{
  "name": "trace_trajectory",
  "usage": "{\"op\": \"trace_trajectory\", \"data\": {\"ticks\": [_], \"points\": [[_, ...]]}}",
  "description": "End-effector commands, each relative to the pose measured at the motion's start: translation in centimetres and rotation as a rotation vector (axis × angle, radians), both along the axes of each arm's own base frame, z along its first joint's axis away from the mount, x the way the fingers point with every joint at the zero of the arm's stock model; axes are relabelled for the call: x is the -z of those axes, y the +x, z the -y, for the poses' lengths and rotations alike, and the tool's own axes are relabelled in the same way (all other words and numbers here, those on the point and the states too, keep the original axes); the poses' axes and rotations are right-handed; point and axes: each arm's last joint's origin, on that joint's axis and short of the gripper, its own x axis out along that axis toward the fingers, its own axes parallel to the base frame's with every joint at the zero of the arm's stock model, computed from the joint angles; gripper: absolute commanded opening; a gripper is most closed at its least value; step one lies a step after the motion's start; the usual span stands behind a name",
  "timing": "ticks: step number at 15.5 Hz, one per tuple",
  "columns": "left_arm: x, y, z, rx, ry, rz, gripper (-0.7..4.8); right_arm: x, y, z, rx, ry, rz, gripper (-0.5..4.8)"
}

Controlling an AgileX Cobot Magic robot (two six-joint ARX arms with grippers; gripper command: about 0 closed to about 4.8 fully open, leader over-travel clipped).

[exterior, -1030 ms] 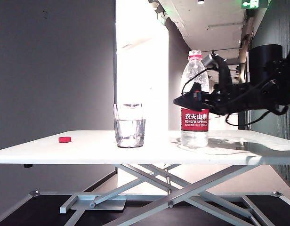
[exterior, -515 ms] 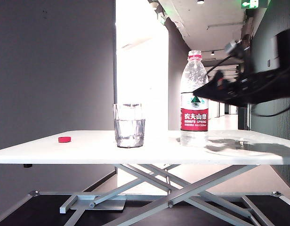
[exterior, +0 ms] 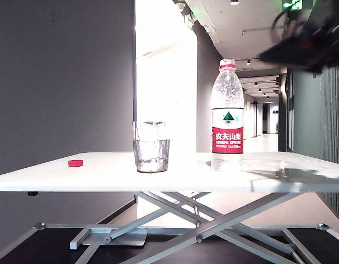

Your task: Pick up the mineral water bottle on the table and pour water into the mug until it's half full.

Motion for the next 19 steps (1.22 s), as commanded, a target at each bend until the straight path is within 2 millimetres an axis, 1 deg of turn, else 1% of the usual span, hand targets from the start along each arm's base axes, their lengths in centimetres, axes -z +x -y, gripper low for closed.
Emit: {"op": "trace_trajectory", "data": {"ticks": [1, 3, 6, 8, 10, 13, 15, 16, 19], "points": [[-0.7, 0.1, -0.1, -0.061, 0.004, 0.073, -0.05, -0.5, -3.1, 0.4, 0.121, -0.001, -0.065, -0.06], [-0.9, 0.2, -0.3, -0.124, 0.004, 0.092, -0.05, -0.8, -4.8, 0.7, 0.208, -0.004, -0.091, -0.06], [-1.3, 0.3, -0.5, -0.197, 0.001, 0.128, -0.05, -0.8, -8.2, 1.2, 0.316, -0.011, -0.027, -0.06], [-1.4, 0.4, -0.7, -0.286, -0.013, 0.127, -0.05, -0.3, -10.3, 1.4, 0.355, -0.003, 0.002, -0.06], [-1.7, 0.4, -1.0, -0.392, -0.066, 0.140, -0.05, 0.6, -12.9, 1.7, 0.410, -0.001, 0.017, -0.06], [-2.1, 0.4, -1.0, -0.390, -0.075, 0.180, -0.05, 1.4, -15.3, 2.1, 0.493, 0.019, 0.067, -0.06], [-2.2, 0.4, -1.0, -0.390, -0.077, 0.192, -0.05, 2.1, -16.5, 2.3, 0.544, 0.041, 0.094, -0.06], [-2.2, 0.4, -1.0, -0.391, -0.077, 0.191, -0.05, 2.3, -16.6, 2.4, 0.568, 0.049, 0.099, -0.06], [-2.2, 0.5, -1.3, -0.476, -0.078, 0.194, -0.05, 3.3, -16.3, 2.4, 0.595, 0.057, 0.074, -0.06]]}}
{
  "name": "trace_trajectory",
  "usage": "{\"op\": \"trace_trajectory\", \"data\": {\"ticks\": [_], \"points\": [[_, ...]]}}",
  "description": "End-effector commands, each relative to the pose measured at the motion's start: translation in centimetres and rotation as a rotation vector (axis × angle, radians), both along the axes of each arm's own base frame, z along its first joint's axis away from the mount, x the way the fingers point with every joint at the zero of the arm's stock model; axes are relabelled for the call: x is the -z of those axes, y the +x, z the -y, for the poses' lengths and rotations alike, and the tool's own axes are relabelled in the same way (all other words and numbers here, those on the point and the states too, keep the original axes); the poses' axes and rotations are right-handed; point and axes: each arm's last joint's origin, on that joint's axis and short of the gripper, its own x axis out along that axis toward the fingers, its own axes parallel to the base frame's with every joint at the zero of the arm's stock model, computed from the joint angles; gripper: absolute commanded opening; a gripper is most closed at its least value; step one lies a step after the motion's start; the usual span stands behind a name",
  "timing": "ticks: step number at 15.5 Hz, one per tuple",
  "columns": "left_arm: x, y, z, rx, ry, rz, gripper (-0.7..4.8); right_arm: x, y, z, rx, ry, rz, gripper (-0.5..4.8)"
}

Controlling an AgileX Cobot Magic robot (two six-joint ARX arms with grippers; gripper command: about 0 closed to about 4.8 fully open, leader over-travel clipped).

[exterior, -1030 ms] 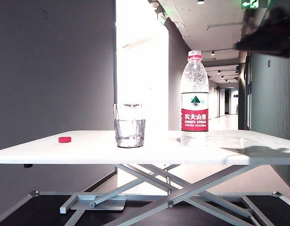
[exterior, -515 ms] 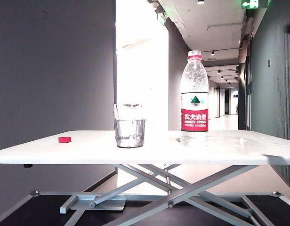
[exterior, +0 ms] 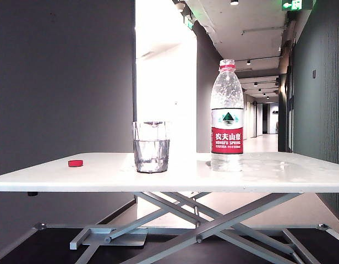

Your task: Pick up the mineral water bottle on the table and pour water into the mug until it's half full.

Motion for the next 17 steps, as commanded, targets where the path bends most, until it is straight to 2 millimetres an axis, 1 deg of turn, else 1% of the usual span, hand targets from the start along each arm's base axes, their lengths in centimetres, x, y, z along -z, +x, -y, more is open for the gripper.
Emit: {"op": "trace_trajectory", "data": {"ticks": [1, 3, 5, 17], "points": [[-0.3, 0.0, -0.3, -0.092, -0.013, 0.020, -0.05, 0.8, 0.2, 0.0, 0.014, 0.009, 0.017, -0.06], [-0.2, 0.0, -0.4, -0.142, -0.005, 0.020, -0.05, 1.4, 0.4, 0.1, 0.039, 0.012, 0.011, -0.06], [-0.2, 0.0, -0.5, -0.155, 0.005, 0.021, -0.05, 1.9, 0.5, 0.1, 0.047, 0.002, -0.012, -0.06], [-0.2, 0.0, -0.5, -0.153, 0.005, 0.014, -0.05, 2.0, 0.5, 0.1, 0.049, 0.002, -0.015, -0.06]]}}
